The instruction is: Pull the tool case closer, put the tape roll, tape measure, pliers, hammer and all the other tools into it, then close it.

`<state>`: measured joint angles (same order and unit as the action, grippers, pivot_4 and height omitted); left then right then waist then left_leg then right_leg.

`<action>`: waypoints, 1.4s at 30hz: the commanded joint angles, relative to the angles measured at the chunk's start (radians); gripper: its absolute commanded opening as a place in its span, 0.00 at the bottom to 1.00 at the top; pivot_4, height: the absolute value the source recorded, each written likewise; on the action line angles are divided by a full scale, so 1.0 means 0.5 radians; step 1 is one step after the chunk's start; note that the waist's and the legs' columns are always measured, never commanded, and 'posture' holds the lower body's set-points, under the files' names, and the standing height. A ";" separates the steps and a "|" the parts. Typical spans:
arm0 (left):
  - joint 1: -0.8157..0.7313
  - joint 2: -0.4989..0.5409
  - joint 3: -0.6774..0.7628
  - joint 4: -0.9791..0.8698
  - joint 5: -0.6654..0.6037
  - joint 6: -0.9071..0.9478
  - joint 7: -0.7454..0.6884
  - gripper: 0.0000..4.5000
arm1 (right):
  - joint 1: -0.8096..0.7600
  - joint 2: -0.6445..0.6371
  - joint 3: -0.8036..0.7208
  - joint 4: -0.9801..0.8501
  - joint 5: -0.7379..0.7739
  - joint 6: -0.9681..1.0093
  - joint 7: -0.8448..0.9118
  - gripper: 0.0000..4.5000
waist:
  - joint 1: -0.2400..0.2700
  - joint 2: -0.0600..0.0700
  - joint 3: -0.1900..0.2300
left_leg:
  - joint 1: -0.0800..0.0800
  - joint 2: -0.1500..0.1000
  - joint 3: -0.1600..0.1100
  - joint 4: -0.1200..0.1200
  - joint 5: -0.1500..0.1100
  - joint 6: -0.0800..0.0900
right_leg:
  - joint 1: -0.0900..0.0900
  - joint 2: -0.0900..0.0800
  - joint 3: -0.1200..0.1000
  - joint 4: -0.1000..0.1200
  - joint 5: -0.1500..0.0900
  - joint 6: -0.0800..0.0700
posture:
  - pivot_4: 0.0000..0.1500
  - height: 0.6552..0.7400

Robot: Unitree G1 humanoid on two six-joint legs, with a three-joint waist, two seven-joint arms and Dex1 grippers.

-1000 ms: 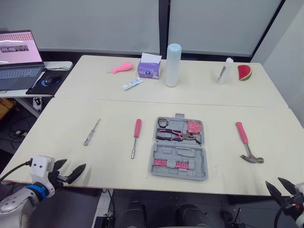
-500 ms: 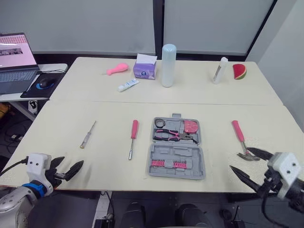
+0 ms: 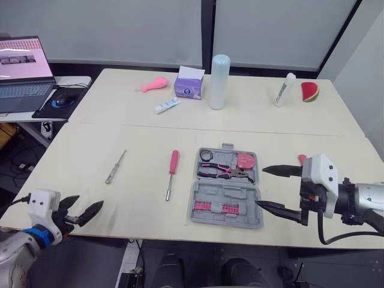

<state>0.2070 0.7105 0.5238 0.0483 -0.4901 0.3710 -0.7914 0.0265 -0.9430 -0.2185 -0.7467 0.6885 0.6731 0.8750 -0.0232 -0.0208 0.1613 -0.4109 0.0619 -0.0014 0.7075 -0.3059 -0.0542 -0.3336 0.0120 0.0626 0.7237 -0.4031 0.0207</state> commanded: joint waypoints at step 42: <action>-1.587 -0.041 -0.741 1.735 0.681 0.022 0.158 0.04 | -0.244 0.079 0.285 -0.159 -0.110 0.010 -0.204 1.00 | 0.011 0.004 -0.002 | -0.009 -0.002 -0.001 0.010 0.001 0.000 | -0.008 -0.002 -0.004 0.010 0.000 0.000 | 1.00 0.53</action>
<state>-0.6060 0.6932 0.1535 0.8952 -0.1415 0.3460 -0.6947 -0.0958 -0.8966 -0.0472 -0.7863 0.6409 0.6950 0.7813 -0.0177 -0.0188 0.1601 -0.4156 0.0607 -0.0020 0.7126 -0.3055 -0.0544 -0.3378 0.0110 0.0607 0.7288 -0.4031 0.0207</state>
